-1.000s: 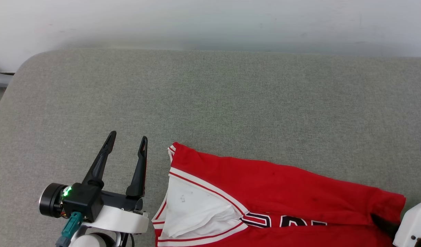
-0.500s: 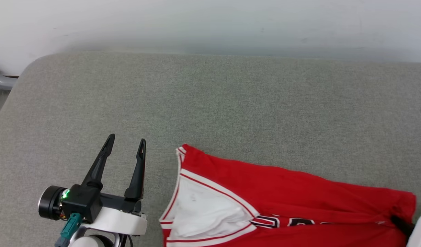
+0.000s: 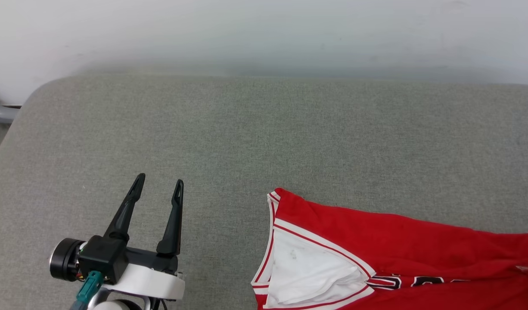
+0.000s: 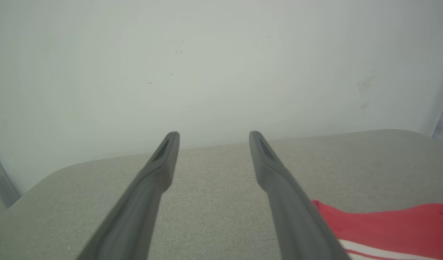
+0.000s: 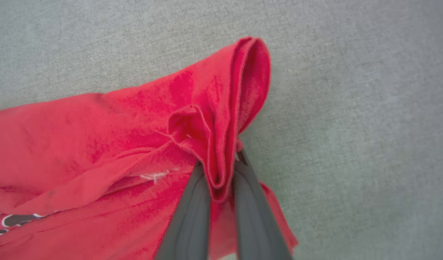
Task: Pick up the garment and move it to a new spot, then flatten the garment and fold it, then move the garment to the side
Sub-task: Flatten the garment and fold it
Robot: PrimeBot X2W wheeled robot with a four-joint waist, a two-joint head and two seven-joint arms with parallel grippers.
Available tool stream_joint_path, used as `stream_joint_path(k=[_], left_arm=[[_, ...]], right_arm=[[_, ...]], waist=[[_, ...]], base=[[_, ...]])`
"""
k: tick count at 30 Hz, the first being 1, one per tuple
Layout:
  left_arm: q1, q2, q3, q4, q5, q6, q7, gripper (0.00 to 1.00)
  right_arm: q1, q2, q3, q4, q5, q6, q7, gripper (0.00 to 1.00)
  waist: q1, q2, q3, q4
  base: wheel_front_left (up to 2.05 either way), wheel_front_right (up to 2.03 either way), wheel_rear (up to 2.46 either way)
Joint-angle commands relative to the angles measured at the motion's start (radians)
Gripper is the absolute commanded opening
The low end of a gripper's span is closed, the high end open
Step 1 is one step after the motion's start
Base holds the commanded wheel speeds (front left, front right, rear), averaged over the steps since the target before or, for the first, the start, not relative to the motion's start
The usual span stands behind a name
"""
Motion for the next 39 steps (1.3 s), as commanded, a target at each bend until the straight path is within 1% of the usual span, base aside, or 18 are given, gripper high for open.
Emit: stream_joint_path(k=[1,7,13,18,24,29,32,35,39], left_arm=[[0.013,-0.004,0.003,-0.002,-0.001,-0.002,-0.002,1.00],[0.047,-0.013,0.009,0.005,-0.007,-0.002,-0.002,1.00],[0.068,-0.023,0.014,0.004,-0.008,-0.002,-0.002,1.00],[0.077,-0.031,0.009,0.006,-0.008,-0.002,-0.002,1.00],[0.081,-0.038,0.002,0.007,-0.008,-0.002,-0.002,1.00],[0.081,-0.039,0.006,0.010,-0.008,-0.002,-0.002,1.00],[0.076,-0.039,0.006,0.011,-0.006,-0.002,-0.002,1.00],[0.067,-0.039,0.008,0.012,-0.007,-0.002,-0.002,1.00],[0.061,-0.038,0.006,0.013,-0.007,-0.002,-0.002,1.00]], right_arm=[[0.003,0.007,0.004,-0.010,0.003,-0.002,0.002,0.00],[0.060,0.020,0.050,-0.132,0.012,-0.001,0.053,0.00],[0.137,0.050,0.093,-0.308,0.028,-0.001,0.139,0.00],[0.193,0.099,0.131,-0.463,0.044,-0.001,0.216,0.00],[0.225,0.192,0.192,-0.592,0.054,-0.001,0.276,0.00],[0.209,0.296,0.245,-0.640,0.085,-0.001,0.282,0.00],[0.190,0.338,0.280,-0.640,0.109,-0.001,0.266,0.00],[0.173,0.357,0.308,-0.613,0.134,-0.001,0.226,0.00],[0.143,0.360,0.358,-0.524,0.226,-0.001,0.114,0.00]], waist=[[-0.0001,0.0000,-0.006,-0.002],[-0.0001,0.0000,-0.051,-0.014],[-0.0001,0.0000,-0.085,-0.022],[-0.0001,0.0000,-0.099,-0.019],[-0.0001,0.0000,-0.098,0.002],[-0.0001,0.0000,-0.095,0.023],[-0.0001,0.0000,-0.091,0.035],[-0.0001,0.0000,-0.087,0.045],[-0.0001,0.0000,-0.079,0.059]], base=[[0.00,0.00,0.00],[0.00,0.00,0.00],[0.00,0.00,0.00],[0.00,0.00,0.00],[0.00,0.00,0.00],[0.00,0.00,0.00],[0.00,0.00,0.00],[0.00,0.00,0.00],[0.00,0.00,0.00]])
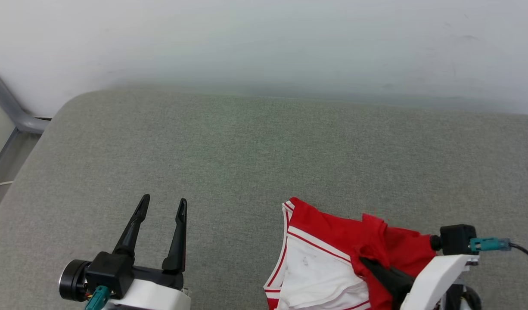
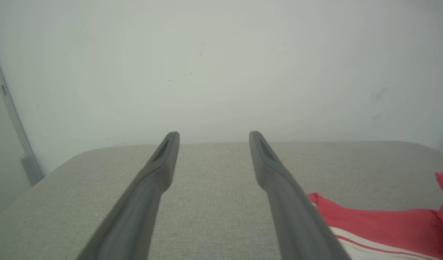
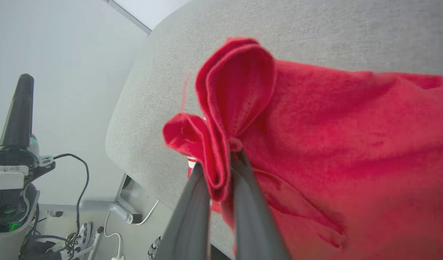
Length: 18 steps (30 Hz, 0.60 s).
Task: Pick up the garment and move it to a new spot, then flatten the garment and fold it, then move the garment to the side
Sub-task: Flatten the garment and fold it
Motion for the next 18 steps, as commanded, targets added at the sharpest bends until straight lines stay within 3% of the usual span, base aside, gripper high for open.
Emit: stream_joint_path(k=[1,6,16,17,18], left_arm=[[-0.009,0.002,0.001,0.002,0.001,-0.002,-0.002,1.00],[-0.016,0.005,0.003,0.006,0.002,-0.002,-0.002,1.00],[-0.025,0.003,-0.004,0.015,0.001,-0.002,-0.002,1.00],[-0.024,0.003,-0.004,0.016,0.001,-0.002,-0.002,1.00],[-0.023,0.002,-0.004,0.017,0.000,-0.002,-0.002,1.00]], right_arm=[[-0.022,0.004,0.014,0.025,0.017,-0.001,-0.027,0.00],[-0.073,0.004,0.102,0.157,0.077,-0.001,-0.156,0.00],[-0.198,0.004,0.222,0.439,0.089,-0.001,-0.350,0.00],[-0.208,0.004,0.231,0.461,0.091,-0.001,-0.361,0.40],[-0.219,0.004,0.243,0.482,0.090,-0.001,-0.369,1.00]], waist=[[0.0001,0.0000,0.004,0.006],[0.0001,0.0000,0.010,0.020],[0.0001,0.0000,0.019,0.042],[0.0001,0.0000,0.020,0.043],[0.0001,0.0000,0.021,0.044]], base=[[0.00,0.00,0.00],[0.00,0.00,0.00],[0.00,0.00,0.00],[0.00,0.00,0.00],[0.00,0.00,0.00]])
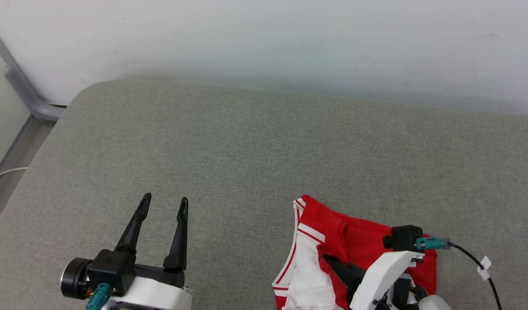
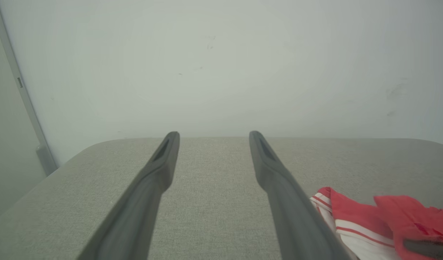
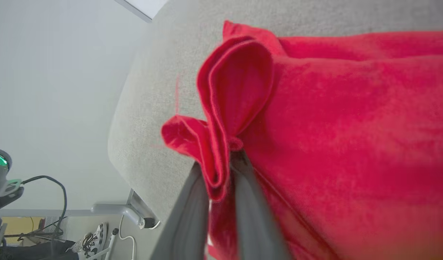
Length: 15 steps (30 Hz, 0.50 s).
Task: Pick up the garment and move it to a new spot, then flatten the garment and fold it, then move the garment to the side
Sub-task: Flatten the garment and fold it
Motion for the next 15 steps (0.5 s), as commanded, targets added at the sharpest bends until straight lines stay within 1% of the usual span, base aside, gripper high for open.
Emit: stream_joint_path(k=[1,5,10,12,15], left_arm=[[-0.009,0.000,0.001,0.002,0.000,-0.002,-0.002,1.00],[-0.002,-0.002,0.004,0.008,0.000,-0.002,-0.002,1.00],[0.007,-0.003,0.006,0.015,0.005,-0.002,-0.002,1.00],[0.010,-0.004,0.004,0.016,0.005,-0.002,-0.002,1.00],[0.010,-0.005,0.001,0.014,0.003,-0.002,-0.002,1.00]], right_arm=[[-0.023,0.002,0.013,0.019,0.006,-0.001,-0.011,1.00],[-0.045,0.002,0.081,0.035,0.039,-0.001,-0.010,1.00],[-0.049,0.001,0.158,-0.018,0.112,-0.001,0.005,1.00],[-0.056,0.001,0.165,-0.038,0.128,-0.001,0.006,1.00],[-0.069,0.001,0.158,-0.054,0.117,-0.001,0.003,1.00]], waist=[[0.0000,0.0000,0.001,0.001],[0.0000,0.0000,-0.003,0.000],[0.0000,0.0000,-0.018,-0.009],[0.0000,0.0000,-0.024,-0.015],[0.0000,0.0000,-0.028,-0.021]], base=[[0.00,0.00,0.00],[0.00,0.00,0.00],[0.00,0.00,0.00],[0.00,0.00,0.00],[0.00,0.00,0.00]])
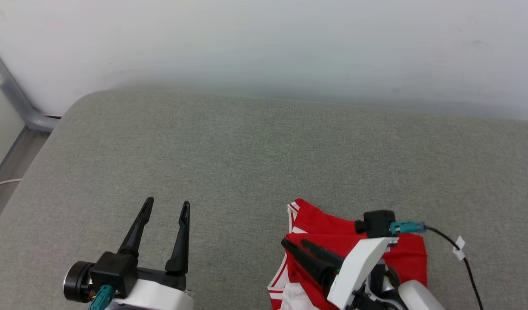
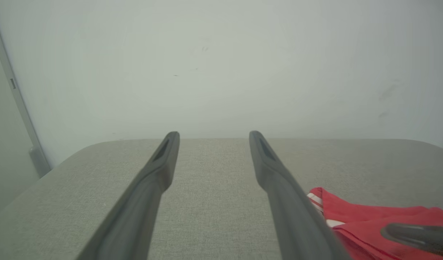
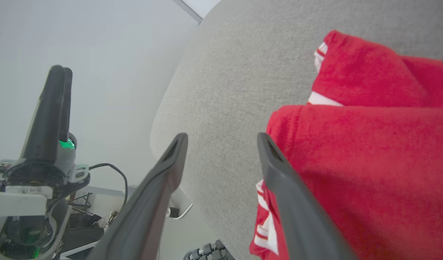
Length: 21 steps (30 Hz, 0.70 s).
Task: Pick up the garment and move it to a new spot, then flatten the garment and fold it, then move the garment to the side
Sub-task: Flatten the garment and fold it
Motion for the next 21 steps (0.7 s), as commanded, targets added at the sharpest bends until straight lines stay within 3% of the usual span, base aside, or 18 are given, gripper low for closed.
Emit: stream_joint_path(k=[1,4,8,13,18,21], left_arm=[[0.005,-0.001,-0.001,-0.001,0.001,-0.002,-0.002,1.00],[0.011,-0.001,0.002,-0.007,-0.001,-0.002,-0.002,1.00],[0.010,-0.004,0.004,-0.016,-0.012,-0.002,-0.002,1.00],[-0.009,-0.007,-0.001,-0.025,-0.026,-0.002,-0.002,1.00],[-0.016,-0.009,-0.001,-0.032,-0.044,-0.002,-0.002,1.00],[-0.015,-0.009,-0.010,-0.035,-0.052,-0.002,-0.002,1.00]], right_arm=[[-0.019,0.000,-0.008,-0.006,-0.005,-0.001,-0.002,1.00],[-0.055,0.000,-0.059,-0.024,-0.062,-0.001,0.008,1.00],[-0.116,-0.003,-0.145,-0.080,-0.301,-0.001,0.028,1.00],[-0.141,-0.128,-0.185,-0.210,-0.584,-0.001,-0.014,1.00],[-0.080,-0.233,-0.264,-0.284,-0.696,-0.001,-0.118,1.00],[-0.023,-0.264,-0.325,-0.311,-0.743,-0.001,-0.201,1.00]], waist=[[0.0000,0.0000,-0.002,-0.004],[0.0000,0.0000,-0.008,-0.020],[0.0000,0.0000,-0.004,-0.044],[0.0000,0.0000,0.010,-0.067],[0.0000,0.0000,0.022,-0.087],[0.0000,0.0000,0.028,-0.097]], base=[[0.00,0.00,0.00],[0.00,0.00,0.00],[0.00,0.00,0.00],[0.00,0.00,0.00],[0.00,0.00,0.00],[0.00,0.00,0.00]])
